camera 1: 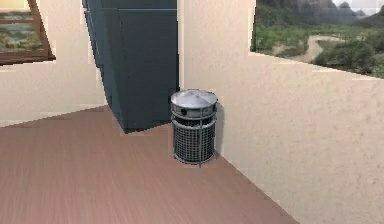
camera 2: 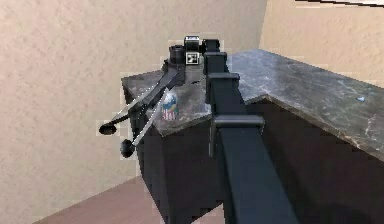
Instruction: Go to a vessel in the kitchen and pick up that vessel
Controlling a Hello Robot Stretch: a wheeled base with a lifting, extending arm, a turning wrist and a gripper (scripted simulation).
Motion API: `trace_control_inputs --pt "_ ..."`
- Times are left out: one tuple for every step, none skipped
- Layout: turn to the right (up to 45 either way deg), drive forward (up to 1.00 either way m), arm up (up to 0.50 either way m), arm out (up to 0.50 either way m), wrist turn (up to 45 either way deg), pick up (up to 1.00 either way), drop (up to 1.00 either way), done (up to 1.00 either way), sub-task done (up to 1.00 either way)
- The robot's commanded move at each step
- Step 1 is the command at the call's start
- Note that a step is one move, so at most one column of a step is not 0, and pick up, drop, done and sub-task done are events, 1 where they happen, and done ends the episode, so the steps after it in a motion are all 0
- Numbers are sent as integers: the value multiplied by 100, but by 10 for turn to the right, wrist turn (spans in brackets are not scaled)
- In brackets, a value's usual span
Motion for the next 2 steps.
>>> trace_control_inputs --pt "0 0 0 0 450 0 0 0 0" --pt "0 0 0 0 450 0 0 0 0"
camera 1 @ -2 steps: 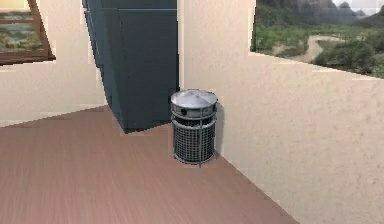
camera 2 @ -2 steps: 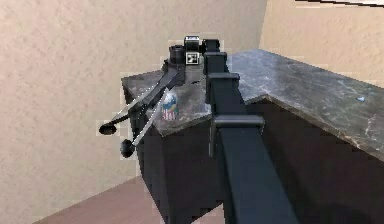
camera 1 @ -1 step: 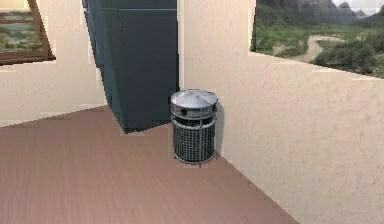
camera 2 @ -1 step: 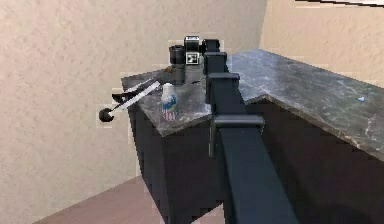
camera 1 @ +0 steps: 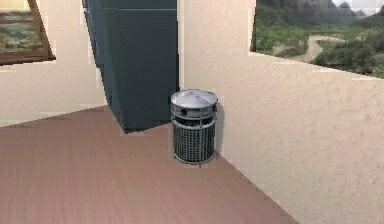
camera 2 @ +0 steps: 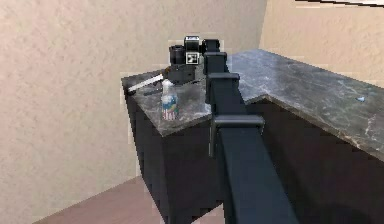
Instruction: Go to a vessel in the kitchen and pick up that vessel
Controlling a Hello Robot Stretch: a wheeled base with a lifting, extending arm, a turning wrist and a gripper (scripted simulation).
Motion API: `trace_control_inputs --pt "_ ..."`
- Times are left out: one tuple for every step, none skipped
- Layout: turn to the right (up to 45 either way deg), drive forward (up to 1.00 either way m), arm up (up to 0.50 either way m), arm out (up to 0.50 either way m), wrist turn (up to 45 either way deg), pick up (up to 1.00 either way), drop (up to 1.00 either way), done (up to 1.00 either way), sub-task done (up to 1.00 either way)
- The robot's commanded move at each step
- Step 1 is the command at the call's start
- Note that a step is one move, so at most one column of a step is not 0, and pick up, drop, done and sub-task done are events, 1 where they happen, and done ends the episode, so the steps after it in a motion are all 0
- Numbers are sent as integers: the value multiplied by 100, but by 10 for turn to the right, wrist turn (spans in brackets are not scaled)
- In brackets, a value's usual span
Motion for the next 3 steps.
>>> trace_control_inputs --pt "0 0 0 0 300 0 0 0 0" --pt "0 0 0 0 0 100 0 0 0" --pt "0 0 0 0 0 0 0 100 0"
